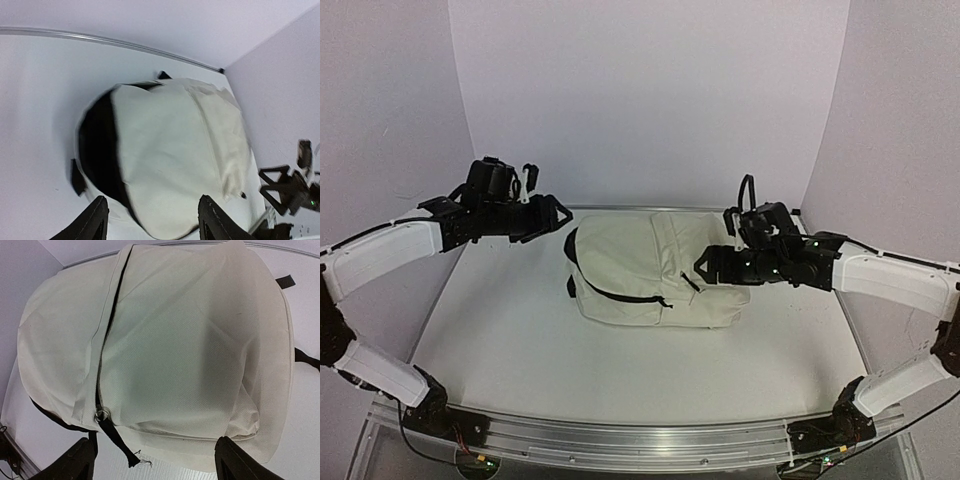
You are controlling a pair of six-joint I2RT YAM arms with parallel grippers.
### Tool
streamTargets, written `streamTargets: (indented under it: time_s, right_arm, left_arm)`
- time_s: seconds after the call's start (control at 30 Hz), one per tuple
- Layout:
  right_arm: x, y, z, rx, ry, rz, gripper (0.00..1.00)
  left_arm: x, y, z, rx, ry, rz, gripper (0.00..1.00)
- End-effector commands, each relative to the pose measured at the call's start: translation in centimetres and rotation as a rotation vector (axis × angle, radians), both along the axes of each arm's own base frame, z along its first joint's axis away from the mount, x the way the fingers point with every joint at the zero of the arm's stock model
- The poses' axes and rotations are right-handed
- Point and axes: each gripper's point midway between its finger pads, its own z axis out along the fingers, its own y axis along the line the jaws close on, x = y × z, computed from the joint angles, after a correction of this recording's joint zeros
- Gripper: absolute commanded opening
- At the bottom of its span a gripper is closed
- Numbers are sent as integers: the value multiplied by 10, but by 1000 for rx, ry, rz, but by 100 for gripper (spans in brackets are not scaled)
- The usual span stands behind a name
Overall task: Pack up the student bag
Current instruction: Zip the student bag at the center of the board.
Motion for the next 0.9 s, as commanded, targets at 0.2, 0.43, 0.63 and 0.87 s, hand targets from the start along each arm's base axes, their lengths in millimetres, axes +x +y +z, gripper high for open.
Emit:
streamTargets:
  time_s: [0.2, 0.43, 0.63, 0.87]
  right_arm:
    - [-16, 33, -20, 75, 99, 165, 56]
    - [-19, 36, -34, 100, 138, 156, 48]
    - [-21, 33, -39, 105, 147, 141, 46]
    - [-22, 27, -29, 125, 123, 117, 47]
  left_arm:
    - [-121, -110, -3, 149, -25, -346, 61]
    - [-176, -194, -31, 176, -23, -663, 70]
    - [-175, -229, -42, 217, -27, -726, 69]
    - [-164, -242, -66, 276, -20, -718, 73]
